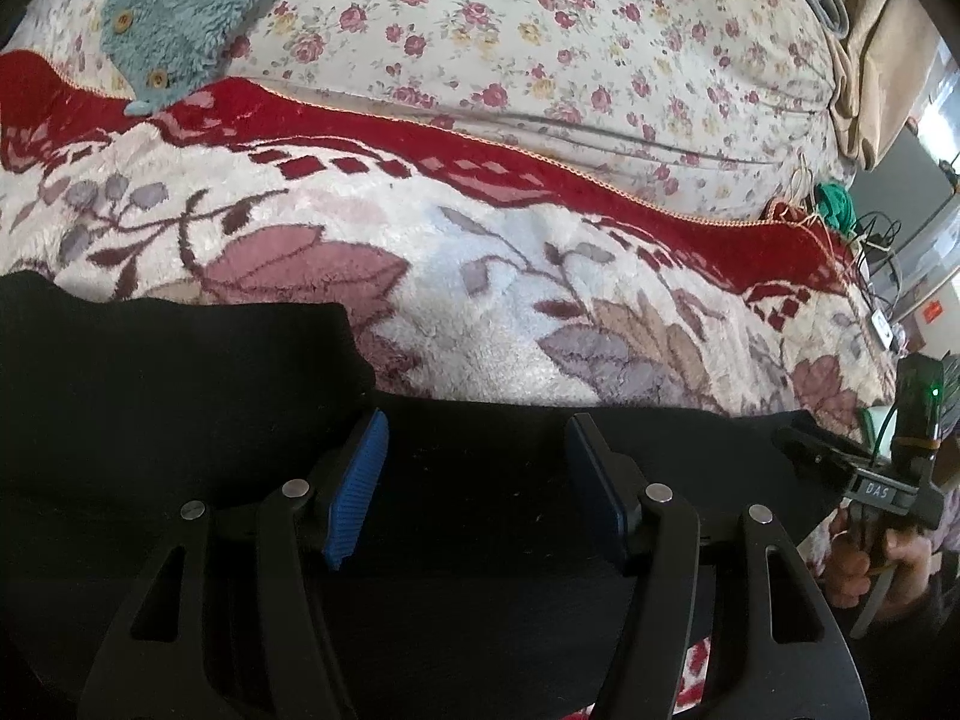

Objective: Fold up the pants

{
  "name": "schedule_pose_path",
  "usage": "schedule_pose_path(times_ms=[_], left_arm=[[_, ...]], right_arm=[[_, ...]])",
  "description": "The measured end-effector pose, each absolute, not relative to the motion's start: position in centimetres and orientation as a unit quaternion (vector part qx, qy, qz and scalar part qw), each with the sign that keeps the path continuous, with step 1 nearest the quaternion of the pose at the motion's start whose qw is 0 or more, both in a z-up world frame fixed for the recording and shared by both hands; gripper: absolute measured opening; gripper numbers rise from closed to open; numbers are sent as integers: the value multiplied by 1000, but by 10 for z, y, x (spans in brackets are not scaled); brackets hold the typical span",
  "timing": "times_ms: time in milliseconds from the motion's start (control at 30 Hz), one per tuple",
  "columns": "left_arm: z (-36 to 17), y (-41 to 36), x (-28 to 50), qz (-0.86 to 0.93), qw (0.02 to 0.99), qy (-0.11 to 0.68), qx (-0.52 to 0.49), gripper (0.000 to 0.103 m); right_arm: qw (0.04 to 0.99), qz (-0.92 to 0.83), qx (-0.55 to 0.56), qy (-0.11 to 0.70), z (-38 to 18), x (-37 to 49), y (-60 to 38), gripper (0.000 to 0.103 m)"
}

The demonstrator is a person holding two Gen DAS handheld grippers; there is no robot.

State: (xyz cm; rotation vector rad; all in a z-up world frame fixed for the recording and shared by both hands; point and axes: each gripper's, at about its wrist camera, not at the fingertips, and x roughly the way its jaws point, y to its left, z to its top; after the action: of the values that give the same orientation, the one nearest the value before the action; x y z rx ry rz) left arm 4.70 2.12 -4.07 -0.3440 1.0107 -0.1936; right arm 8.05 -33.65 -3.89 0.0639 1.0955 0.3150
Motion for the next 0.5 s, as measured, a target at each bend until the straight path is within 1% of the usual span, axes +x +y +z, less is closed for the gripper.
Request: schedule_pose_path(times_ms=[167, 267, 500], left_arm=[[-40, 18, 47, -94, 857, 485, -150, 61], [-41, 18, 47, -94, 857, 485, -148, 61], [-42, 25, 48, -100, 851, 483, -180, 61]], right_arm=[[844, 139, 2, 518, -40, 78, -329, 97], [842, 140, 4, 521, -42, 80, -331, 97], [842, 145, 18, 520, -42, 81, -334, 97]])
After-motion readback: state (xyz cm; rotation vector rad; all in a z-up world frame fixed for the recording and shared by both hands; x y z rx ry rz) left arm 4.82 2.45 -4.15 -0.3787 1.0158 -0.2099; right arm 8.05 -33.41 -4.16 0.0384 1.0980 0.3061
